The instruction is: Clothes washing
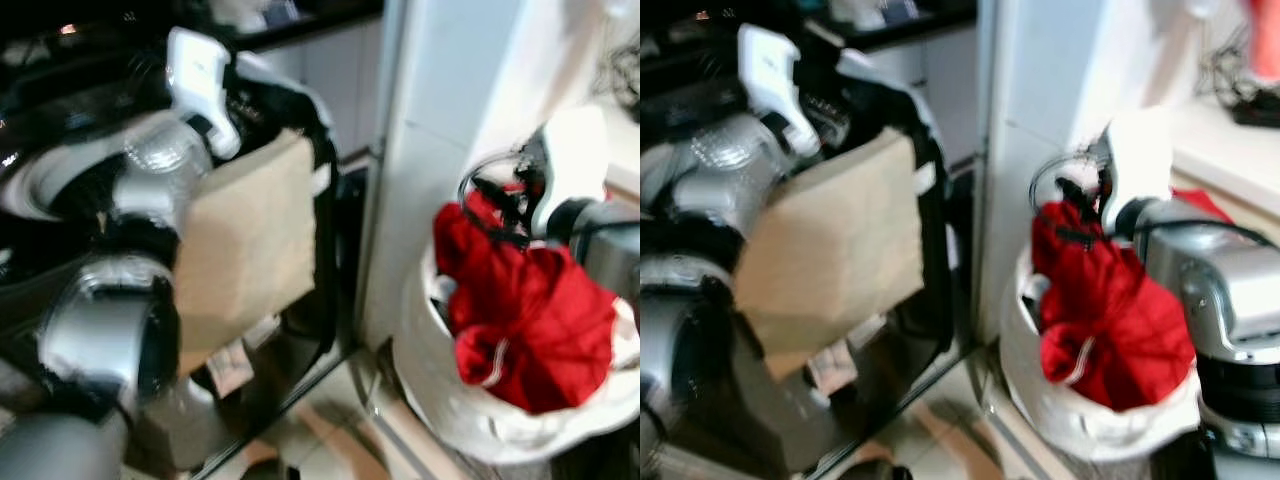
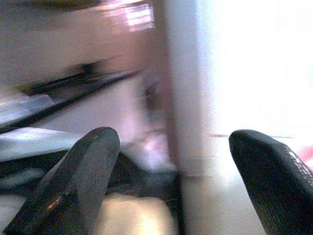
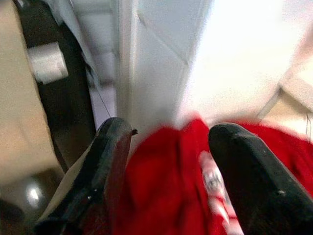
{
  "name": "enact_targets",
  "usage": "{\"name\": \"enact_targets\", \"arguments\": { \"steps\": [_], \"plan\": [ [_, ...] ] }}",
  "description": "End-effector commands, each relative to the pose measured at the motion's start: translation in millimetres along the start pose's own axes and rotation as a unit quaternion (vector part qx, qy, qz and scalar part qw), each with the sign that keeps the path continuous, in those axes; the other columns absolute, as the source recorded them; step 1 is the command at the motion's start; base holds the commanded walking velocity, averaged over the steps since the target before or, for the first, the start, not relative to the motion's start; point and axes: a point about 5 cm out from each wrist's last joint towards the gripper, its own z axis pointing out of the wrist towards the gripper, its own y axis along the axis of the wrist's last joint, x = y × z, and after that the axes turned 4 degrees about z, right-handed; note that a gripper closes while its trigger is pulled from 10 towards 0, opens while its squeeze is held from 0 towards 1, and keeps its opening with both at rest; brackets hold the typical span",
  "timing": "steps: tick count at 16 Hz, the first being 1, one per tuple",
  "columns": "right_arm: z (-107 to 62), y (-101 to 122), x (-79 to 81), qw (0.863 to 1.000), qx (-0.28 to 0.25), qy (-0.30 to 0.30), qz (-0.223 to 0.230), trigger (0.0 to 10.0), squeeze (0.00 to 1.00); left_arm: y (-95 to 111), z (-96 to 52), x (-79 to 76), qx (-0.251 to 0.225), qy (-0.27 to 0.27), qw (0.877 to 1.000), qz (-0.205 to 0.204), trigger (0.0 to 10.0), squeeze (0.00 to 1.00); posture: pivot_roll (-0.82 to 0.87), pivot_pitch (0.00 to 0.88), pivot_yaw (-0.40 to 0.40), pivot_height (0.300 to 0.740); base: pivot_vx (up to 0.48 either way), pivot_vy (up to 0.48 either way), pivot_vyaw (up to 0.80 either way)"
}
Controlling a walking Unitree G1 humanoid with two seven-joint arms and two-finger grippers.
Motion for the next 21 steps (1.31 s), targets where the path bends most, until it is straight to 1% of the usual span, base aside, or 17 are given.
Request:
{"name": "enact_targets", "arguments": {
  "steps": [1,2,3,4,6,7,8,9,10,11,12,13,14,15,16,17,21],
  "plan": [
    [0.5,-8.8,-4.6,0.999,0.038,0.003,-0.015,10.0,1.00,-2.2,-6.0,-21.1,0.001,-0.085,0.996,0.000,10.0,0.00,-0.04,0.000,0.073,0.740,0.000,0.000,0.00],
    [0.9,-19.5,-17.2,0.998,0.069,-0.008,-0.005,10.0,1.00,-16.9,-18.0,-50.5,0.014,-0.152,0.988,-0.004,10.0,0.00,-0.04,0.000,0.070,0.740,0.000,0.000,0.00],
    [1.4,-22.6,-22.1,0.997,0.074,-0.017,0.006,10.0,1.00,-20.1,-21.2,-57.7,0.015,-0.162,0.987,-0.008,10.0,0.00,-0.04,0.000,0.066,0.740,0.000,0.000,0.00],
    [5.0,-33.5,-37.3,0.994,0.089,-0.057,0.020,10.0,1.00,-23.9,-28.8,-71.9,0.016,-0.187,0.982,-0.030,10.0,0.00,-0.05,0.000,0.067,0.740,0.000,0.000,0.00],
    [10.7,-45.5,-50.1,0.990,0.105,-0.088,0.022,10.0,1.00,-27.7,-36.4,-81.1,0.019,-0.197,0.979,-0.044,10.0,0.00,-0.05,0.000,0.069,0.740,0.000,0.000,0.00],
    [17.4,-52.1,-51.6,0.989,0.110,-0.089,0.031,10.0,1.00,-30.1,-37.0,-83.8,0.025,-0.183,0.982,-0.040,10.0,0.00,-0.05,0.000,0.073,0.740,0.000,0.000,0.00],
    [25.0,-57.9,-50.9,0.990,0.108,-0.079,0.053,10.0,1.00,-31.3,-38.9,-87.4,0.047,-0.163,0.985,-0.042,10.0,0.00,-0.05,0.000,0.074,0.740,0.000,0.000,0.00],
    [32.8,-59.8,-45.4,0.992,0.087,-0.048,0.074,10.0,1.00,-31.8,-41.0,-91.1,0.061,-0.162,0.984,-0.030,10.0,0.00,-0.05,0.000,0.074,0.740,0.000,0.000,0.00],
    [39.4,-61.8,-41.5,0.992,0.068,-0.028,0.102,10.0,1.00,-30.6,-41.2,-93.8,0.057,-0.158,0.985,-0.026,10.0,0.00,-0.05,0.000,0.075,0.740,0.000,0.000,0.00],
    [47.0,-68.1,-40.4,0.991,0.065,-0.026,0.113,10.0,0.00,-28.7,-41.3,-97.0,0.055,-0.153,0.986,-0.029,10.0,0.00,-0.05,0.000,0.076,0.740,0.000,0.000,0.00],
    [55.1,-78.2,-39.5,0.989,0.076,-0.029,0.122,10.0,0.00,-28.8,-41.8,-100.7,0.060,-0.156,0.985,-0.031,10.0,0.00,-0.05,0.000,0.077,0.740,0.000,0.000,0.00],
    [58.9,-83.0,-39.2,0.990,0.084,-0.031,0.112,10.0,0.00,-28.5,-42.2,-102.9,0.061,-0.162,0.985,-0.031,10.0,0.00,-0.05,0.000,0.077,0.740,0.000,0.000,0.00],
    [64.5,-92.3,-38.3,0.991,0.105,-0.036,0.080,10.0,0.00,-27.8,-43.0,-106.4,0.063,-0.166,0.984,-0.028,10.0,0.00,-0.04,0.000,0.072,0.740,0.000,0.000,0.00],
    [67.9,-96.6,-36.3,0.991,0.115,-0.033,0.058,10.0,0.00,-26.6,-44.9,-109.4,0.065,-0.175,0.982,-0.029,10.0,0.00,-0.04,0.000,0.072,0.740,0.000,0.000,0.00],
    [68.9,-97.0,-35.3,0.992,0.115,-0.031,0.051,10.0,0.00,-26.3,-45.7,-109.8,0.066,-0.177,0.982,-0.029,10.0,0.00,-0.04,0.000,0.072,0.740,0.000,0.000,0.00],
    [71.3,-93.8,-33.3,0.993,0.102,-0.023,0.051,0.0,0.00,-27.7,-48.3,-108.2,0.070,-0.170,0.983,-0.028,10.0,0.00,-0.03,0.000,0.058,0.740,0.000,0.000,0.00],
    [73.5,-87.3,-34.6,0.996,0.080,-0.015,0.039,0.0,0.00,-32.8,-51.4,-104.2,0.086,-0.141,0.986,-0.032,10.0,0.00,-0.03,0.000,0.058,0.740,0.000,0.000,0.00]
  ]
}}
